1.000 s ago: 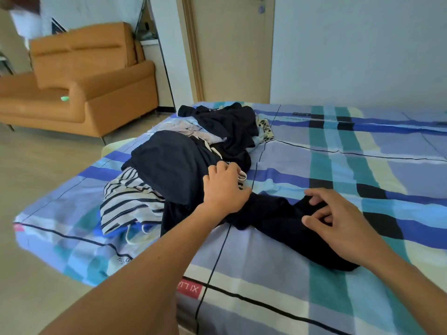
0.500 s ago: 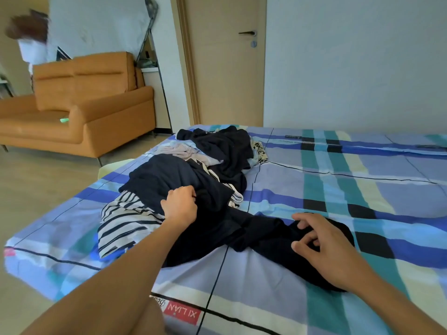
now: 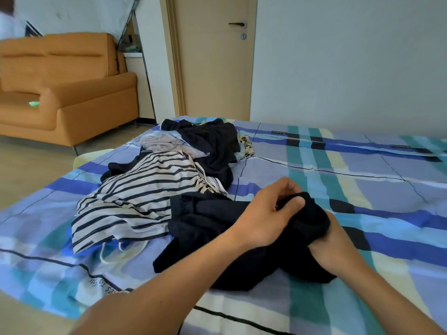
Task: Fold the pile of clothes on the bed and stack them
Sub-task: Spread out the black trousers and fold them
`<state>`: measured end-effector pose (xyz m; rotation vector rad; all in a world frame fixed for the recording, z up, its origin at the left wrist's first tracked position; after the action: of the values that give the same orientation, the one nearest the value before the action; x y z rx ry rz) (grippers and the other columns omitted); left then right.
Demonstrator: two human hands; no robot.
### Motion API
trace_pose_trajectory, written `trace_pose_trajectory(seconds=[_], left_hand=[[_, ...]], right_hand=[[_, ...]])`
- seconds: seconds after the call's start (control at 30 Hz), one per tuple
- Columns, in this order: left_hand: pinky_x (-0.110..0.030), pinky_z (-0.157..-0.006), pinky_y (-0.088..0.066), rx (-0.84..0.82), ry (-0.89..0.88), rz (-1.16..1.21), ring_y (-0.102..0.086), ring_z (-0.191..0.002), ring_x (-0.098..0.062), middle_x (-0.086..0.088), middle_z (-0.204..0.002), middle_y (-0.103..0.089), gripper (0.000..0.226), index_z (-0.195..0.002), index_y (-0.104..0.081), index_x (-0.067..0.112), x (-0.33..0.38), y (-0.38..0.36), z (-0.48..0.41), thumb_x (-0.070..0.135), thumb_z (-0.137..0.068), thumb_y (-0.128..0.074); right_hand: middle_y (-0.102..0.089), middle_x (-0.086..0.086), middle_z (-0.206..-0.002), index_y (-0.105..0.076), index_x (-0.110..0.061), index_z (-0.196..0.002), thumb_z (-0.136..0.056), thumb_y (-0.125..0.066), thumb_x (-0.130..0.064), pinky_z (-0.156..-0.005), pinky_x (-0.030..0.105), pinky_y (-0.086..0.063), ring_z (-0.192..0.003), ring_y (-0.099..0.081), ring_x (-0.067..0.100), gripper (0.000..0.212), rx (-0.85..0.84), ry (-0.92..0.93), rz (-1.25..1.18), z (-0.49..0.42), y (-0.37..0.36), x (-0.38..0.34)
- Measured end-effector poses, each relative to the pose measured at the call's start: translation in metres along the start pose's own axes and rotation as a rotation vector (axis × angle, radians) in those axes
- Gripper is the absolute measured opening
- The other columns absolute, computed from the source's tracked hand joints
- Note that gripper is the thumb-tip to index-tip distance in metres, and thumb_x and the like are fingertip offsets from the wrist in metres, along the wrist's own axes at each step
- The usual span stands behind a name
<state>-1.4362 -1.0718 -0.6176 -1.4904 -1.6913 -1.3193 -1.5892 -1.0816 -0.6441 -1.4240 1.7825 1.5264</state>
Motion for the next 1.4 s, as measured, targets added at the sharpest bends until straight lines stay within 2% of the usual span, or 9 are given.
trace_pose_trajectory(seconds=[0.13, 0.23, 0.33, 0.47, 0.7, 0.93, 1.07, 1.23, 1.4], left_hand=[[-0.025, -0.102, -0.041, -0.083, 0.037, -0.294, -0.050, -0.117, -0.006, 0.008, -0.126, -0.056, 0.055, -0.131, -0.050, 0.026, -0.009, 0.016, 0.005, 0.054, -0.087, -0.067], [-0.053, -0.118, -0.024, -0.378, 0.147, -0.752, -0.026, -0.143, -0.016, 0.009, -0.151, -0.032, 0.106, -0.151, -0.025, 0.035, -0.027, 0.021, 0.011, 0.076, -0.065, -0.072], [-0.067, -0.118, -0.002, -0.583, 0.353, -1.012, 0.001, -0.153, -0.026, 0.005, -0.165, -0.001, 0.133, -0.158, 0.001, 0.030, -0.043, 0.018, 0.012, 0.069, -0.060, -0.081], [-0.060, -0.116, -0.026, -0.562, 0.465, -1.073, -0.024, -0.145, -0.034, -0.004, -0.157, -0.021, 0.120, -0.157, -0.013, 0.029, -0.062, 0.017, 0.006, 0.053, -0.064, -0.085], [-0.041, -0.091, -0.048, -0.304, 0.307, -0.855, -0.060, -0.105, -0.026, 0.000, -0.109, -0.066, 0.005, -0.098, -0.061, 0.027, -0.078, 0.011, -0.012, 0.027, -0.094, -0.060], [-0.028, -0.080, -0.051, -0.092, 0.304, -0.270, -0.069, -0.079, -0.010, 0.002, -0.083, -0.074, 0.019, -0.090, -0.070, 0.017, -0.034, -0.003, -0.017, 0.027, -0.101, -0.058], [-0.032, -0.096, -0.052, -0.118, 0.458, 0.058, -0.072, -0.097, -0.012, 0.004, -0.099, -0.077, 0.017, -0.104, -0.074, 0.023, -0.035, -0.013, -0.007, 0.032, -0.098, -0.061], [-0.033, -0.098, -0.051, -0.194, 0.495, 0.209, -0.068, -0.113, -0.019, 0.001, -0.116, -0.073, 0.052, -0.120, -0.068, 0.024, -0.043, -0.008, -0.008, 0.058, -0.080, -0.073], [-0.027, -0.096, -0.051, -0.299, 0.331, 0.004, -0.066, -0.113, -0.012, 0.007, -0.118, -0.071, 0.069, -0.131, -0.055, 0.029, -0.050, -0.007, -0.009, 0.019, -0.071, -0.088]], right_hand=[[-0.066, -0.008, -0.084, -0.058, -0.031, -0.084, -0.093, -0.063, -0.007, -0.065, 0.008, -0.046, -0.079, -0.062, 0.007, 0.026, 0.200, -0.163, -0.114, -0.002, 0.027, 0.008], [-0.072, 0.001, -0.104, -0.064, -0.022, -0.112, -0.093, -0.068, -0.024, -0.084, 0.042, -0.059, -0.087, -0.071, 0.014, 0.019, 0.405, -0.295, -0.371, -0.005, 0.061, 0.022], [-0.070, -0.005, -0.103, -0.065, -0.021, -0.114, -0.097, -0.064, -0.020, -0.071, 0.032, -0.056, -0.083, -0.070, 0.005, 0.017, 0.572, -0.331, -0.509, -0.002, 0.097, 0.031], [-0.070, 0.003, -0.114, -0.065, -0.020, -0.114, -0.100, -0.058, -0.017, -0.071, 0.031, -0.053, -0.109, -0.066, 0.025, 0.016, 0.663, -0.374, -0.592, 0.009, 0.132, 0.053], [-0.047, -0.001, -0.148, -0.014, -0.034, -0.157, -0.093, -0.069, -0.012, -0.096, 0.035, -0.047, -0.125, -0.058, 0.021, 0.087, 0.298, -0.417, -0.362, 0.025, 0.138, 0.069], [-0.026, -0.024, -0.150, -0.026, -0.042, -0.151, -0.067, -0.078, -0.060, -0.115, 0.039, -0.037, -0.138, -0.036, 0.003, 0.101, -0.229, -0.081, 0.279, 0.054, 0.083, 0.026], [0.000, -0.021, -0.159, 0.014, -0.040, -0.155, -0.059, -0.082, -0.065, -0.114, 0.041, -0.037, -0.142, -0.031, 0.015, 0.138, -0.456, -0.073, 0.511, 0.067, 0.028, 0.019], [-0.047, -0.006, -0.141, -0.020, -0.037, -0.150, -0.081, -0.061, -0.014, -0.095, 0.043, -0.051, -0.118, -0.058, 0.024, 0.084, -0.115, 0.012, 0.477, 0.046, 0.015, 0.039], [-0.073, -0.002, -0.096, -0.062, -0.029, -0.108, -0.083, -0.050, 0.008, -0.078, 0.035, -0.052, -0.085, -0.068, 0.018, 0.046, 0.171, -0.217, -0.004, 0.015, 0.055, 0.033]])
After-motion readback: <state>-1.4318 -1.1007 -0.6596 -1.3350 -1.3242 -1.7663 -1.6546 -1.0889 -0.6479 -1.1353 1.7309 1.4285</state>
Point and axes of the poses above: each hand's wrist, its own z-axis away from the middle knuckle, its own y-axis out of the back of the hand, x = y × z, the point moved 1 cm from there along -z, towards the middle knuckle
